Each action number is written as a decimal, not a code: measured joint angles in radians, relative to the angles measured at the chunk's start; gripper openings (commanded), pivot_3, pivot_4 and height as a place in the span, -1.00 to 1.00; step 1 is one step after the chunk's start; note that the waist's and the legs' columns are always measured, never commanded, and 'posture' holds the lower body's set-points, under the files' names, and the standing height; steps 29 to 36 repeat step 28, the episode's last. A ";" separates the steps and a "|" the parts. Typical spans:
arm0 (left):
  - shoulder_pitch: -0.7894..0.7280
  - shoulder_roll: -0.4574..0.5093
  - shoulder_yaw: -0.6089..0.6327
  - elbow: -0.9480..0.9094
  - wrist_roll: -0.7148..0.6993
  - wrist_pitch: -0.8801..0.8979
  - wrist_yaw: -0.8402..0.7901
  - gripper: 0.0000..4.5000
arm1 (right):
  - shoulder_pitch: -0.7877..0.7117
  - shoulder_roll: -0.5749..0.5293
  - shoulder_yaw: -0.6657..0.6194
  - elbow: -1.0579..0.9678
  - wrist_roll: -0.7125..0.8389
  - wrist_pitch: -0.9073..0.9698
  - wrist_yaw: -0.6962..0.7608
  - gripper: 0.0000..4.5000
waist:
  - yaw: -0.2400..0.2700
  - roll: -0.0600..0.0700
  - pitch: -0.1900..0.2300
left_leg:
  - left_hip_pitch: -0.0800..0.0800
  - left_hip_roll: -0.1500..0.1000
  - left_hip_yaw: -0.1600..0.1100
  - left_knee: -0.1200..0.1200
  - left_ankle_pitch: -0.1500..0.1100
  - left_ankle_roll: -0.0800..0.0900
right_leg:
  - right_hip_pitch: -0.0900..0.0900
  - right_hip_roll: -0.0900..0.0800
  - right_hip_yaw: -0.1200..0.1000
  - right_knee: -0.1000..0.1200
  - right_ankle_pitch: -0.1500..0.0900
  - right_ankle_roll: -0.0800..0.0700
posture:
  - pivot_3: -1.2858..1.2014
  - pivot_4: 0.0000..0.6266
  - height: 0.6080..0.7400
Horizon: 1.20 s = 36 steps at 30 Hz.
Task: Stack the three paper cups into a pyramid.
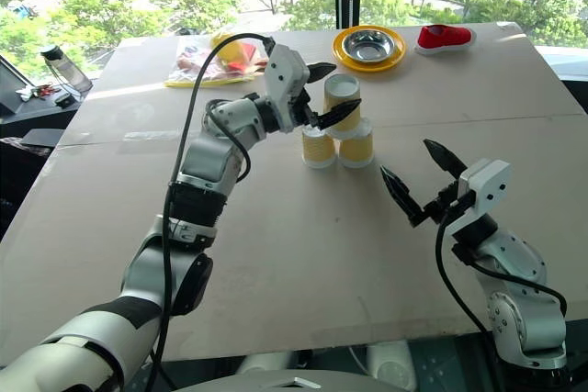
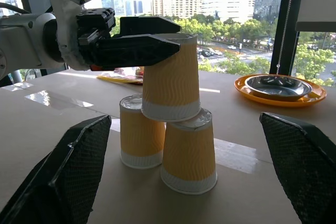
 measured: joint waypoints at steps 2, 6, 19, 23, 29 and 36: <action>0.011 0.006 0.015 -0.055 -0.022 0.026 0.003 0.99 | 0.011 -0.007 0.000 -0.001 0.001 -0.001 0.008 1.00 | -0.001 0.000 0.000 | 0.000 0.000 0.000 0.000 0.000 0.000 | 0.000 0.000 0.000 0.000 0.000 0.000 | 0.03 -0.52 0.88; 0.052 0.061 0.099 -0.290 -0.129 0.100 -0.002 0.99 | 0.058 -0.025 0.000 0.000 0.001 -0.005 0.048 1.00 | -0.009 0.000 0.000 | 0.000 0.000 0.000 0.000 0.000 0.000 | 0.000 0.000 0.001 0.000 0.000 0.000 | 0.03 -0.52 0.88; 0.903 0.355 0.241 -0.822 -0.250 0.430 0.045 0.99 | 0.187 -0.110 -0.001 0.227 -0.018 -0.131 0.295 1.00 | -0.001 0.004 -0.001 | 0.004 0.002 0.003 -0.002 0.000 0.000 | 0.000 0.001 0.004 0.000 0.000 0.000 | 0.03 -0.52 0.88; 1.163 0.322 0.241 -0.901 -0.200 0.388 0.100 0.99 | 0.188 -0.128 -0.014 0.339 -0.023 -0.198 0.373 1.00 | 0.026 0.005 -0.001 | 0.008 0.002 0.005 -0.002 -0.003 0.005 | 0.005 -0.001 0.005 -0.002 0.000 -0.001 | 0.03 -0.52 0.88; 1.267 0.268 0.224 -0.901 -0.143 0.308 0.152 0.99 | 0.151 -0.152 -0.021 0.424 -0.022 -0.222 0.432 1.00 | 0.048 0.006 0.001 | 0.015 0.003 0.005 -0.002 -0.004 0.005 | 0.014 -0.002 0.003 -0.003 0.000 -0.002 | 0.03 -0.52 0.88; 1.267 0.268 0.224 -0.901 -0.143 0.308 0.152 0.99 | 0.151 -0.152 -0.021 0.424 -0.022 -0.222 0.432 1.00 | 0.048 0.006 0.001 | 0.015 0.003 0.005 -0.002 -0.004 0.005 | 0.014 -0.002 0.003 -0.003 0.000 -0.002 | 0.03 -0.52 0.88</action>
